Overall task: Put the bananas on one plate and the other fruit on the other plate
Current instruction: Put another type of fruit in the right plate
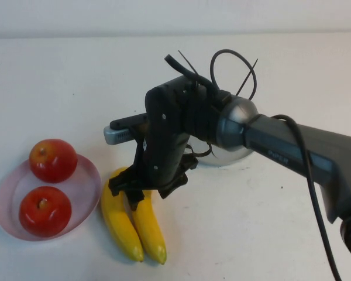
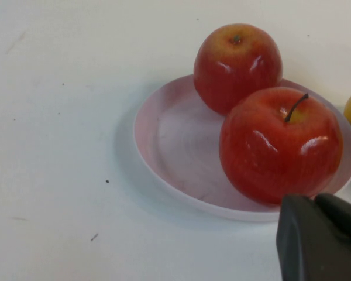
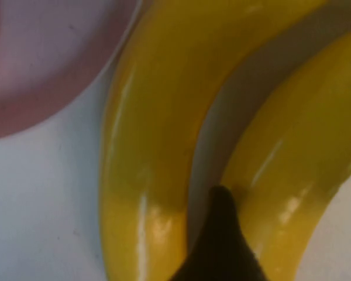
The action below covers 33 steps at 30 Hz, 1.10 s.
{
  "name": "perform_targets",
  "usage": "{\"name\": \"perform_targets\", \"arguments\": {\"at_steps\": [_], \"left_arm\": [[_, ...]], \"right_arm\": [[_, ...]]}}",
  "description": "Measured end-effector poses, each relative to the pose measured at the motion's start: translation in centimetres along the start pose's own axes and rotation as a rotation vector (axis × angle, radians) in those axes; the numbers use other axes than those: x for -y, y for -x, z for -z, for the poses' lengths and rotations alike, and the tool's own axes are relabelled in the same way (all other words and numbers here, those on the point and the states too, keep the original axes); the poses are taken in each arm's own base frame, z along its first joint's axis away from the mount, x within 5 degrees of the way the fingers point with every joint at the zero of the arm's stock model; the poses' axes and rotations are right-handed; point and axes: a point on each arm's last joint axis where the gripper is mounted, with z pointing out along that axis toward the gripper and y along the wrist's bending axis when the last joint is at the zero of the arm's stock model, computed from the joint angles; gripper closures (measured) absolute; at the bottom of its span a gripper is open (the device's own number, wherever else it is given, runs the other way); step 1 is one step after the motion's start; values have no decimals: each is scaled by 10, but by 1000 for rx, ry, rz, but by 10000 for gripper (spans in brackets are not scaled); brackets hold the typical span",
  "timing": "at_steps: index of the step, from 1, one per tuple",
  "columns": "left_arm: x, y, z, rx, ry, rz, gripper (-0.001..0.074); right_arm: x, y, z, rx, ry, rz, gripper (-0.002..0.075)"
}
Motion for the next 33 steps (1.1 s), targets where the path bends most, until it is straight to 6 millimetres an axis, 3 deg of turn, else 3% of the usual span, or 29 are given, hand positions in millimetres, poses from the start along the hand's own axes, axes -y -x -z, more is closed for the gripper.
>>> {"name": "perform_targets", "arguments": {"at_steps": [10, 16, 21, 25, 28, 31, 33], "left_arm": [[0, 0, 0, 0, 0, 0, 737], [0, 0, 0, 0, 0, 0, 737], [0, 0, 0, 0, 0, 0, 737], [0, 0, 0, 0, 0, 0, 737], [0, 0, 0, 0, 0, 0, 737], [0, 0, 0, 0, 0, 0, 737], [0, 0, 0, 0, 0, 0, 737]], "right_arm": [[-1, -2, -20, -44, -24, 3, 274], [3, -2, -22, -58, -62, 17, 424], [5, -4, -20, -77, -80, 23, 421], [7, -5, 3, -52, -112, 41, 421], [18, 0, 39, 29, -136, 35, 421], [48, 8, 72, 104, -168, -20, 421], [75, 14, 78, 118, -190, -75, 421]]}}
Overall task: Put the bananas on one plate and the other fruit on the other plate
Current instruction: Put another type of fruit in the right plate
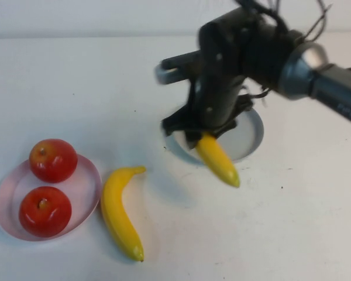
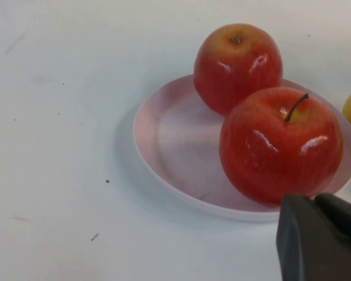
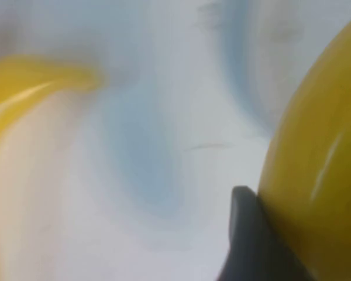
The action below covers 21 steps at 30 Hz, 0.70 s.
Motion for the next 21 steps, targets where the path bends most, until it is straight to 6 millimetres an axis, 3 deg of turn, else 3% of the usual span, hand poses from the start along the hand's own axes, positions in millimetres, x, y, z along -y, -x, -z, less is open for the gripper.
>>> {"name": "perform_targets", "arguments": {"at_steps": [4, 9, 12, 21], "left_arm": [[0, 0, 0, 0, 0, -2, 737], [0, 0, 0, 0, 0, -2, 737], [0, 0, 0, 0, 0, -2, 737], [0, 0, 0, 0, 0, -2, 737]], "right_arm": [[50, 15, -22, 13, -34, -108, 421], [87, 28, -55, 51, -2, -220, 421], [96, 32, -68, 59, 14, -254, 421], [99, 46, -80, 78, 26, -262, 422]]}}
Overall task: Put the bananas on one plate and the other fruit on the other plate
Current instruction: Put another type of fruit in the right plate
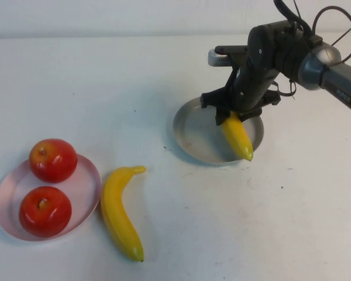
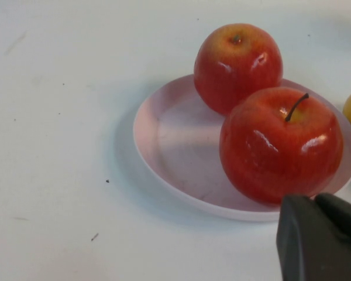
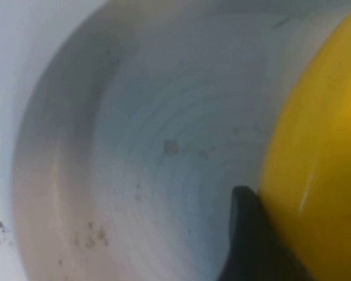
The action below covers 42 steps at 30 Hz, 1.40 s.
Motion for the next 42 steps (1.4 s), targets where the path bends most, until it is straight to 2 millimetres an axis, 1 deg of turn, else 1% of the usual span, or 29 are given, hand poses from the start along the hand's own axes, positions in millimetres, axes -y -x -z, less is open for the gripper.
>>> {"name": "perform_targets", "arguments": {"at_steps": [3, 7, 10, 12, 15, 18, 20, 22, 24, 28, 31, 35, 37, 39, 42], "left_arm": [[0, 0, 0, 0, 0, 0, 737], [0, 0, 0, 0, 0, 0, 737], [0, 0, 0, 0, 0, 0, 737], [0, 0, 0, 0, 0, 0, 737], [0, 0, 0, 0, 0, 0, 737], [0, 0, 0, 0, 0, 0, 737], [0, 0, 0, 0, 0, 0, 737], [0, 0, 0, 0, 0, 0, 737], [0, 0, 0, 0, 0, 0, 737], [0, 0, 0, 0, 0, 0, 737], [0, 0, 0, 0, 0, 0, 737], [0, 0, 0, 0, 0, 0, 737], [0, 0, 0, 0, 0, 0, 737], [0, 0, 0, 0, 0, 0, 737], [0, 0, 0, 0, 0, 0, 737]], "right_arm": [[0, -1, -4, -25, -2, 9, 407], [1, -3, -6, -50, -15, 16, 325], [1, 1, 1, -36, -21, 23, 301], [0, 3, 12, -29, -26, 27, 295], [-6, 6, 42, -12, -28, 43, 292], [-23, 4, 75, 34, -3, 75, 291], [-38, -1, 89, 51, 16, 105, 291], [-64, -12, 101, 63, 46, 164, 291], [-88, -24, 105, 60, 69, 226, 291], [-138, -56, 107, 24, 140, 360, 295], [-166, -82, 102, -22, 168, 445, 302], [-189, -117, 90, -110, 186, 518, 305], [-194, -132, 80, -158, 176, 544, 305], [-195, -142, 72, -196, 161, 561, 305], [-196, -153, 65, -232, 146, 575, 305]]}}
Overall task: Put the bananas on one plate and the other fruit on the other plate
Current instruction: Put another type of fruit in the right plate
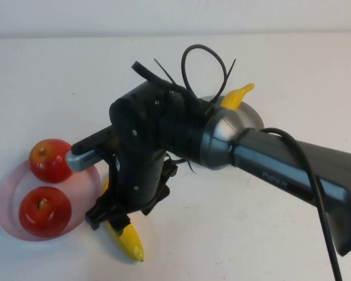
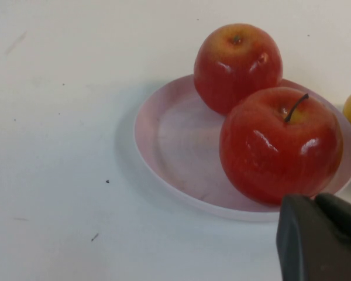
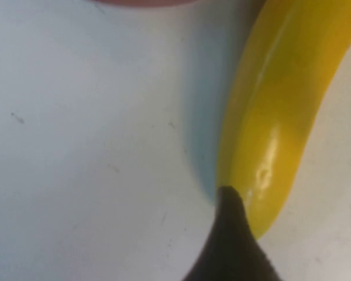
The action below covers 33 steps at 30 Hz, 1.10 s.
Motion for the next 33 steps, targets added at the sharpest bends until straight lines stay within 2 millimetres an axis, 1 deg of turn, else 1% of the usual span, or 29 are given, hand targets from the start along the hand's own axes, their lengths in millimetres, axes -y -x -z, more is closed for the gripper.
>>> {"name": "perform_targets", "arguments": {"at_steps": [2, 6, 8, 13, 19, 22, 27, 28, 30, 33], "left_arm": [[0, 0, 0, 0, 0, 0, 737], [0, 0, 0, 0, 0, 0, 737], [0, 0, 0, 0, 0, 0, 737], [0, 0, 0, 0, 0, 0, 737], [0, 0, 0, 0, 0, 0, 737], [0, 0, 0, 0, 0, 0, 737], [0, 0, 0, 0, 0, 0, 737], [0, 0, 0, 0, 0, 0, 737], [0, 0, 0, 0, 0, 0, 737], [0, 0, 0, 0, 0, 0, 737]], "right_arm": [[-4, -2, -3, -11, 0, 8, 294], [-16, -5, -8, -21, 4, 34, 228], [-18, -6, -13, -33, 4, 39, 209], [-19, -6, -36, -77, -3, 40, 195], [-19, -2, -49, -55, -3, 39, 195], [-19, -1, -54, -52, -4, 39, 232], [-13, 1, -56, -51, -25, 35, 405], [-9, 2, -56, -49, -33, 33, 421], [-4, 3, -56, -47, -45, 29, 419], [5, 5, -44, -34, -62, 19, 420]]}}
